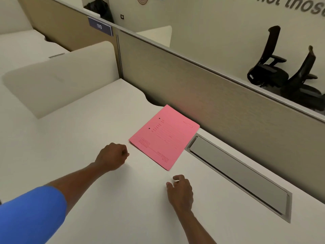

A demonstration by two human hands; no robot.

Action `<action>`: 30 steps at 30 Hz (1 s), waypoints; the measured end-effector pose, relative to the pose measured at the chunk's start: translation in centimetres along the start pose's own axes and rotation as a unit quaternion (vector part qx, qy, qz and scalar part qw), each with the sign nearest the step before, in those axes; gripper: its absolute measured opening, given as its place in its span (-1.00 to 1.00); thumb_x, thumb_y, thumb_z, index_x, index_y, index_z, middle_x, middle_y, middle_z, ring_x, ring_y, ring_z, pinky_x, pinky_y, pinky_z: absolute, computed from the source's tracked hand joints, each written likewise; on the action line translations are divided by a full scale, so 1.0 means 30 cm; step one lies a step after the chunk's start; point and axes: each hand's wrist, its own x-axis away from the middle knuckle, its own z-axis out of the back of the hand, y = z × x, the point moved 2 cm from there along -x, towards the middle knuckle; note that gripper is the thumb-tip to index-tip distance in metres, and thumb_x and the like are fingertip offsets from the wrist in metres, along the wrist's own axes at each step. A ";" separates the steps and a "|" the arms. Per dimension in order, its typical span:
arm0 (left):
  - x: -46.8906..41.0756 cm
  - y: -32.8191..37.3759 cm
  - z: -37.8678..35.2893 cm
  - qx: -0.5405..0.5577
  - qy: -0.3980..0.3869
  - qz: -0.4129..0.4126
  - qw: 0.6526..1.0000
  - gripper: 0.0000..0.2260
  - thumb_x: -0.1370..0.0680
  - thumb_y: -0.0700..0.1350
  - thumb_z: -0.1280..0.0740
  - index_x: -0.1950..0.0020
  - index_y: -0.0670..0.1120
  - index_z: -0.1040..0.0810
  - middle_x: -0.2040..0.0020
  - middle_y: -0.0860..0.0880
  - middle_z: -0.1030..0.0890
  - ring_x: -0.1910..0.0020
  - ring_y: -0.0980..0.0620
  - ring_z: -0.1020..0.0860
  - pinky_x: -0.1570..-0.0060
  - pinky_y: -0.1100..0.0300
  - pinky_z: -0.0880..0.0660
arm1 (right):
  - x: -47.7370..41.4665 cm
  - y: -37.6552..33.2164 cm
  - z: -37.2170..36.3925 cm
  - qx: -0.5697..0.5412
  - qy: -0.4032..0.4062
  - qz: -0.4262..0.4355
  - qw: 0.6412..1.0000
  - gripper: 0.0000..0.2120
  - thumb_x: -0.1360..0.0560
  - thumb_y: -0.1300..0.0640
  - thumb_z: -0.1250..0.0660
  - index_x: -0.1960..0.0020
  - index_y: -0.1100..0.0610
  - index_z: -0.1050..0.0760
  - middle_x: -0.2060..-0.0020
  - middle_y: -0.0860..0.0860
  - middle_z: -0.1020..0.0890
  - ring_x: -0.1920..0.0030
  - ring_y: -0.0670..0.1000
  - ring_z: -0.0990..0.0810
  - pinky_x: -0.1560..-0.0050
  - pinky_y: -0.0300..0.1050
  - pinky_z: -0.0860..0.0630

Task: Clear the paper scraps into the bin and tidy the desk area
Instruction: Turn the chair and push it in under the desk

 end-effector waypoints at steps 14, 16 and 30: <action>0.787 -0.273 -0.123 0.051 -0.098 0.029 0.993 -0.81 -0.66 0.07 -0.31 -0.02 0.03 -0.67 0.04 0.12 -0.73 0.03 0.04 -0.68 -0.03 0.06 -0.63 | 0.615 0.193 -0.073 0.055 -0.093 0.028 0.994 -0.92 -0.51 -0.12 -0.44 0.02 -0.19 -0.58 0.11 -0.19 -0.68 0.02 -0.10 -0.65 -0.07 -0.07 -0.59; 0.913 -0.327 -0.148 0.063 -0.113 0.042 0.991 -0.81 -0.66 0.07 -0.30 -0.05 0.04 -0.67 0.02 0.13 -0.73 0.03 0.07 -0.68 -0.06 0.07 -0.65 | 0.713 0.227 -0.098 0.067 -0.107 0.027 0.992 -0.92 -0.50 -0.13 -0.45 0.05 -0.19 -0.60 0.11 -0.19 -0.69 -0.01 -0.07 -0.66 -0.09 -0.08 -0.58; 1.552 -0.681 -0.259 0.121 -0.151 0.154 0.969 -0.89 -0.62 0.07 -0.43 0.11 0.17 -0.61 0.19 0.11 -0.67 0.21 0.20 -0.65 0.24 0.33 -0.47 | 1.178 0.318 -0.191 0.133 -0.164 0.084 0.974 -0.93 -0.48 -0.08 -0.48 0.16 -0.19 -0.60 0.23 -0.20 -0.72 0.12 -0.18 -0.67 0.05 -0.17 -0.54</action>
